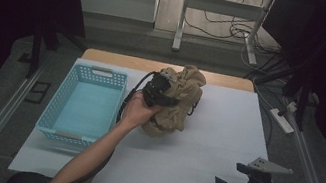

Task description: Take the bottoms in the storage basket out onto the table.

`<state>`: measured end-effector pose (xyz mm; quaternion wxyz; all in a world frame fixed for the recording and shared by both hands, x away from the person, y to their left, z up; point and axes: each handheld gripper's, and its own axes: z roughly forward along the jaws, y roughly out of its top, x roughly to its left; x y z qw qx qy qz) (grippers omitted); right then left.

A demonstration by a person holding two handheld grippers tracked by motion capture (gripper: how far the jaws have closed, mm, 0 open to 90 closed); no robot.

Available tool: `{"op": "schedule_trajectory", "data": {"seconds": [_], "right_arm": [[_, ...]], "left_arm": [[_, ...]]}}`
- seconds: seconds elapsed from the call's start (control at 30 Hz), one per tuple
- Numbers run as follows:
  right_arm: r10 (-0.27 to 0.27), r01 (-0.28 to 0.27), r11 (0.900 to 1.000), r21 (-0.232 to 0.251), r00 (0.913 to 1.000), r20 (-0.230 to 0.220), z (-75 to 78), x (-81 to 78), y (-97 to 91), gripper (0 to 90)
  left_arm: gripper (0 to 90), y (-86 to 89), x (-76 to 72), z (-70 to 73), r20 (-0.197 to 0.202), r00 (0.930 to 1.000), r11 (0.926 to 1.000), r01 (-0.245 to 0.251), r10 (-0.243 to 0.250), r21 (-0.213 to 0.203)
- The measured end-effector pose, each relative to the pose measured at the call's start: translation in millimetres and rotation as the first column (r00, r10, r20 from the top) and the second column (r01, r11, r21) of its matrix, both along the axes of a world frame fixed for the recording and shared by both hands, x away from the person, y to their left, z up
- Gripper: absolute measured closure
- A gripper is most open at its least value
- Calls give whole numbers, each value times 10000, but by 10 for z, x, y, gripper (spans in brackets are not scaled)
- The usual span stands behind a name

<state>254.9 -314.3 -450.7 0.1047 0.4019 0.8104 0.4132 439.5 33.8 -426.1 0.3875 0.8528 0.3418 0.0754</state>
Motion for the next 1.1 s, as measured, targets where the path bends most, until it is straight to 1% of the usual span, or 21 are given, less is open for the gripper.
{"op": "schedule_trajectory", "data": {"seconds": [0.1, 0.3, 0.4, 0.53, 0.6, 0.73, 0.87, 0.93, 1.0, 1.1], "right_arm": [[12, -12, 10000, -6, 10000, -17, 1, 1, -1, 11], [14, -14, 10000, -10, 10000, -39, -1, 2, 2, 11], [12, -12, 10000, -1, 10000, -26, -2, 1, 4, 11], [16, -16, 10000, 7, 10000, -51, -2, 3, 2, 11], [11, -11, 10000, 7, 10000, -60, -2, 4, 1, 11], [30, -30, 10000, -9, 10000, -64, -1, 4, 0, 11], [35, -35, 10000, -26, 10000, -87, -2, 4, 3, 11], [41, -42, 10000, -43, 10000, -80, -3, 5, 6, 11], [32, -32, 10000, -47, 10000, -64, -4, 5, 8, 11], [45, -45, 10000, -61, 9999, -100, -4, 7, 9, 11]], "left_arm": [[715, 15, 22, -33, -97, 9999, 9999, -104, 103, -88], [710, 13, 40, -113, -194, 9996, 9998, -192, 193, 78], [706, -8, 46, -181, -122, 9998, 9995, -151, 154, 270], [701, -66, 41, -289, 13, 10000, 9970, -35, 34, 772], [698, -84, 41, -338, 66, 9999, 9962, -84, 79, 865], [694, -71, 70, -406, -49, 9998, 9968, -168, 172, 776], [680, -38, 107, -467, -339, 9989, 9970, -293, 318, 718], [667, -19, 131, -514, -480, 9984, 9969, -262, 297, 736], [653, -10, 140, -558, -498, 9983, 9963, -261, 302, 824], [629, -38, 132, -602, -459, 9981, 9923, -351, 408, 1190]]}}
